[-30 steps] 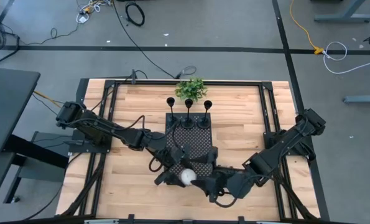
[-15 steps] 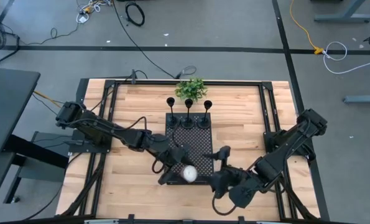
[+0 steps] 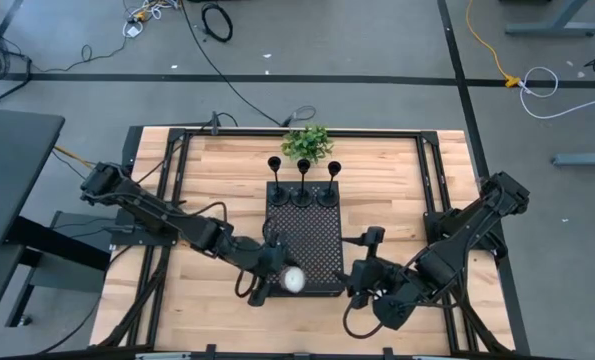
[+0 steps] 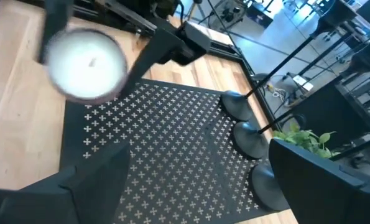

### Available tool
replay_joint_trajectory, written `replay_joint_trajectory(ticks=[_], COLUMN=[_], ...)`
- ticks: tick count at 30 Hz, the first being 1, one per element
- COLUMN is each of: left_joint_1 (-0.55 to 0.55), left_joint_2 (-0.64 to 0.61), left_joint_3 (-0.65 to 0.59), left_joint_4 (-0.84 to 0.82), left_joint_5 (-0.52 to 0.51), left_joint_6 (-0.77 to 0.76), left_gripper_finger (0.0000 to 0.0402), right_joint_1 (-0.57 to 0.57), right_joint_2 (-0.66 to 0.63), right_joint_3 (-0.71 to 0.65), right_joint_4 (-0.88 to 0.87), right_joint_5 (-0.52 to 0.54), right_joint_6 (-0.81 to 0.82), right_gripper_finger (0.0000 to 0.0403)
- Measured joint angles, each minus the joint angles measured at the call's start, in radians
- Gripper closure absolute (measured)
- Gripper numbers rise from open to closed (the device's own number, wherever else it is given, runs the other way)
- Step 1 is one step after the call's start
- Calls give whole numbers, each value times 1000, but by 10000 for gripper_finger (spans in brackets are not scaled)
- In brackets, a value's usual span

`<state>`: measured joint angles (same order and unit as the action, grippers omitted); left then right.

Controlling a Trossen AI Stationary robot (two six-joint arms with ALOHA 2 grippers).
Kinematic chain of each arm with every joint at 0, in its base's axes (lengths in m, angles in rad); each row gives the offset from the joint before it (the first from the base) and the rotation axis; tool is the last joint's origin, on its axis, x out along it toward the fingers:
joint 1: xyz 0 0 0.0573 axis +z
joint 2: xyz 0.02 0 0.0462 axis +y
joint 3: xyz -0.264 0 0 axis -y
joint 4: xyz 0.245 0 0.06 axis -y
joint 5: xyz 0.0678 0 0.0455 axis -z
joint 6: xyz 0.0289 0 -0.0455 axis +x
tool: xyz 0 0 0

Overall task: Pick & Place candle stick holders
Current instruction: Put the pink candle on the shelf

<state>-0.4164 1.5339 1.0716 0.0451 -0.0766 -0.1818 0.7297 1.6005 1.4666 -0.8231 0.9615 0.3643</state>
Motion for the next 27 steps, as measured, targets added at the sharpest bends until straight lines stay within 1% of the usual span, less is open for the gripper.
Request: replay_joint_trajectory(ticks=[6,12,16,21,27], left_joint_1=[-14,-42,-77,-135,-228], left_joint_2=[-43,-112,-163,-222,-242], left_joint_3=[1,1,1,1,1], left_joint_4=[-81,-234,-305,-476,-594], left_joint_5=[-73,-220,-285,-477,-647], left_joint_6=[-29,-69,-76,-187,-290], left_gripper_finger=[101,101,101,101,101], right_joint_1=[4,4,4,4,4], right_joint_2=[0,0,0,0,0], right_joint_3=[0,0,0,0,0], right_joint_4=[-9,-18,-20,-24,-32], right_joint_5=[-3,-9,-9,-10,-10], right_joint_6=[9,17,17,17,18], right_gripper_finger=[25,25,25,25,25])
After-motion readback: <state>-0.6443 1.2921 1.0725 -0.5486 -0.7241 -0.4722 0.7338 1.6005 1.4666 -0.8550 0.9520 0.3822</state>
